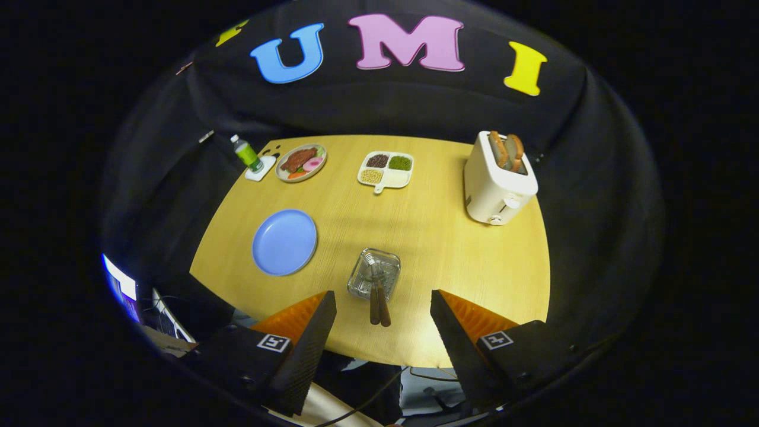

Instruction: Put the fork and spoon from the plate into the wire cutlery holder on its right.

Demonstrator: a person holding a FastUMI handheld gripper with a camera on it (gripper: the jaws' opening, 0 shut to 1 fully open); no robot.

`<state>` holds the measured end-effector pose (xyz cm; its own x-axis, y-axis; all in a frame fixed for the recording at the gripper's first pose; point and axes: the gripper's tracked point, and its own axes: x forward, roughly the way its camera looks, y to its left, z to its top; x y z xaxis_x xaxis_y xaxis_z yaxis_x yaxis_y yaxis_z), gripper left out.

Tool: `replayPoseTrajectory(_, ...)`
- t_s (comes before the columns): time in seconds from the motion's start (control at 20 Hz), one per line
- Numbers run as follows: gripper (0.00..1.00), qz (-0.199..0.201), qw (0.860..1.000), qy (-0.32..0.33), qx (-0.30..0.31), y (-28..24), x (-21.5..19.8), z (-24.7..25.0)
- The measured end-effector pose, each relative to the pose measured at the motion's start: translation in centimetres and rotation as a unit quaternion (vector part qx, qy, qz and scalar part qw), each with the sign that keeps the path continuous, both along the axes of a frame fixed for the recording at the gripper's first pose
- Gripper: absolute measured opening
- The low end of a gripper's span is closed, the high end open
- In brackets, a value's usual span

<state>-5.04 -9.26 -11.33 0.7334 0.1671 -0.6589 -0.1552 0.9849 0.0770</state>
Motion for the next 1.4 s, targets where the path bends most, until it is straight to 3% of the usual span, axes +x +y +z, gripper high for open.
replayPoseTrajectory(0.25, 1.0, -0.081, 0.99, -0.114, 0.001, -0.1, -1.9, 1.3)
replayPoseTrajectory(0.45, 1.0, -0.107, 0.976, -0.187, 0.024, 0.9, -3.0, 3.3)
replayPoseTrajectory(0.75, 1.0, -0.074, 0.96, -0.272, -0.006, 0.0, -2.7, 7.0)
replayPoseTrajectory(0.9, 1.0, -0.062, 0.955, -0.291, 0.016, -0.7, -1.8, 8.5)
replayPoseTrajectory(1.15, 0.99, -0.06, 0.931, -0.356, 0.063, -3.2, -1.6, 12.8)
replayPoseTrajectory(1.4, 0.99, -0.049, 0.927, -0.365, 0.065, -5.5, -0.4, 12.7)
